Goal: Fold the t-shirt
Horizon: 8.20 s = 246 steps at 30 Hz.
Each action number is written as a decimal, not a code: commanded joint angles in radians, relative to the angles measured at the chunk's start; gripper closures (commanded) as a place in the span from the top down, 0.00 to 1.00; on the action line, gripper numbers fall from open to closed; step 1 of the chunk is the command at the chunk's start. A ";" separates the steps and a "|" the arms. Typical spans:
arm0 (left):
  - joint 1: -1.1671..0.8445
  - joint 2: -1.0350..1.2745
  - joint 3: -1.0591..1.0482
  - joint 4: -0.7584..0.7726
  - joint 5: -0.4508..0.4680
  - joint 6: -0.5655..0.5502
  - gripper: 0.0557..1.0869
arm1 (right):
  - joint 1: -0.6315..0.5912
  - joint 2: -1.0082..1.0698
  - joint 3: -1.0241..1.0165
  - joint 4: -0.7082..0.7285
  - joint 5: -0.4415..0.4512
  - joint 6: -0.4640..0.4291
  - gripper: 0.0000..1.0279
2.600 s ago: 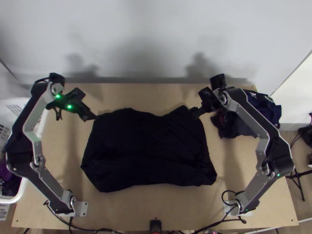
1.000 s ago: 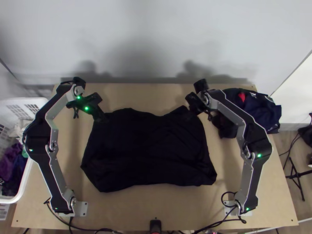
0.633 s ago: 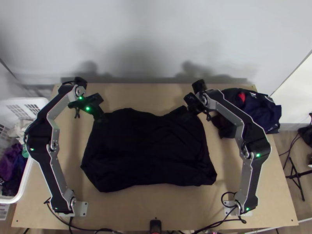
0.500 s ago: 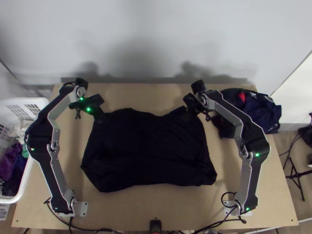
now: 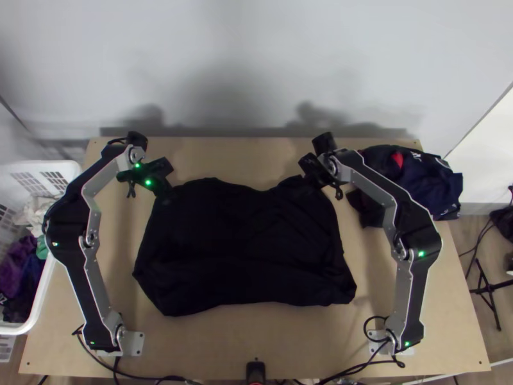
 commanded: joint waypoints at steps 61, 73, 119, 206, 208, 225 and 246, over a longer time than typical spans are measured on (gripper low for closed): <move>0.153 -0.630 -0.597 -0.305 0.124 0.270 0.04 | 0.031 -0.634 -0.669 -0.193 -0.082 -0.111 0.03; 0.190 -0.679 -0.603 -0.380 0.124 0.324 0.04 | 0.031 -0.758 -0.758 -0.256 -0.059 -0.105 0.03; 0.237 -0.883 -0.614 -0.384 0.147 0.176 0.95 | -0.118 -0.902 -0.625 -0.422 -0.007 -0.059 0.89; -0.142 -0.946 -0.672 -0.229 0.136 -0.075 0.95 | 0.229 -0.286 -0.248 -0.118 0.207 -0.056 0.44; -0.142 -0.948 -0.672 -0.229 0.136 -0.077 0.95 | 0.230 -0.286 -0.251 -0.120 0.207 -0.048 0.45; -0.131 -0.952 -0.675 -0.231 0.136 -0.080 0.95 | 0.247 -0.270 -0.274 -0.133 0.194 -0.024 0.15; -0.237 -0.916 -0.727 -0.137 0.136 -0.132 0.95 | 0.259 -0.726 -0.252 -0.121 0.177 0.077 0.03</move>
